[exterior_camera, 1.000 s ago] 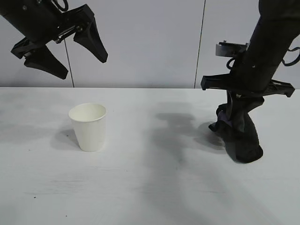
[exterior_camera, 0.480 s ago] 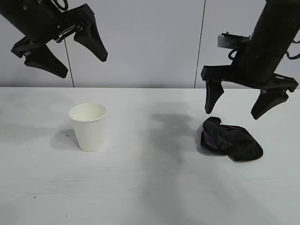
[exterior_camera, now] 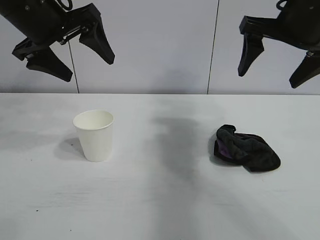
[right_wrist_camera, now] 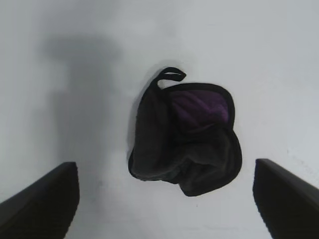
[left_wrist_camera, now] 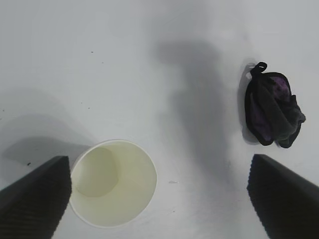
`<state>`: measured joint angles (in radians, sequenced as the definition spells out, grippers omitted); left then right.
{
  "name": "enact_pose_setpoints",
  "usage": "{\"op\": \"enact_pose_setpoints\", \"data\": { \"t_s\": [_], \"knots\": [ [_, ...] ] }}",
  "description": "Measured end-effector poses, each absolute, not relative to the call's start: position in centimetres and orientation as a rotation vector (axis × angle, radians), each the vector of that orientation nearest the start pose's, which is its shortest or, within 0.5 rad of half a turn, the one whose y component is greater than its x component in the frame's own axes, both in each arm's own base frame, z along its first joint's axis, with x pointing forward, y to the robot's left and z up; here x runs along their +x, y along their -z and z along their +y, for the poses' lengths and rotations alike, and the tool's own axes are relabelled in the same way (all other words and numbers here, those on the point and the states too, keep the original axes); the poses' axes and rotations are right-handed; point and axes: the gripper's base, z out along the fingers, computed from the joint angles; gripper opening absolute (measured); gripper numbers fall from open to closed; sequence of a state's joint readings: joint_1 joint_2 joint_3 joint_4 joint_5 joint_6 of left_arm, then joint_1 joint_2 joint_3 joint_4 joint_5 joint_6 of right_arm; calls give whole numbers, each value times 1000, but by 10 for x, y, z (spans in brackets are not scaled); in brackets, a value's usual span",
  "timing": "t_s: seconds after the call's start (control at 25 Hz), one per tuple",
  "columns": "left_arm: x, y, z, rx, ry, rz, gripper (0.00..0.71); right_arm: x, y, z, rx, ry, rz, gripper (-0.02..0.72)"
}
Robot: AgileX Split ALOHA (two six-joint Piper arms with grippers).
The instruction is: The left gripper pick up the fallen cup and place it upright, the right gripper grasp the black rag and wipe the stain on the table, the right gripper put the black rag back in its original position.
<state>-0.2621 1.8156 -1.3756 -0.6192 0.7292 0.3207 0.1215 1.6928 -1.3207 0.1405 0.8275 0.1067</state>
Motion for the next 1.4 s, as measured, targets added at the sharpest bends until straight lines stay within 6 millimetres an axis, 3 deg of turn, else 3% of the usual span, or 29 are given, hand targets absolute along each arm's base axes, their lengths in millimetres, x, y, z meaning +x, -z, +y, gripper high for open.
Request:
{"op": "enact_pose_setpoints", "data": {
  "t_s": [1.4],
  "knots": [
    [373,-252,-136,277,671,2560,693,360,-271,57,115,-315,2636,641]
  ]
}}
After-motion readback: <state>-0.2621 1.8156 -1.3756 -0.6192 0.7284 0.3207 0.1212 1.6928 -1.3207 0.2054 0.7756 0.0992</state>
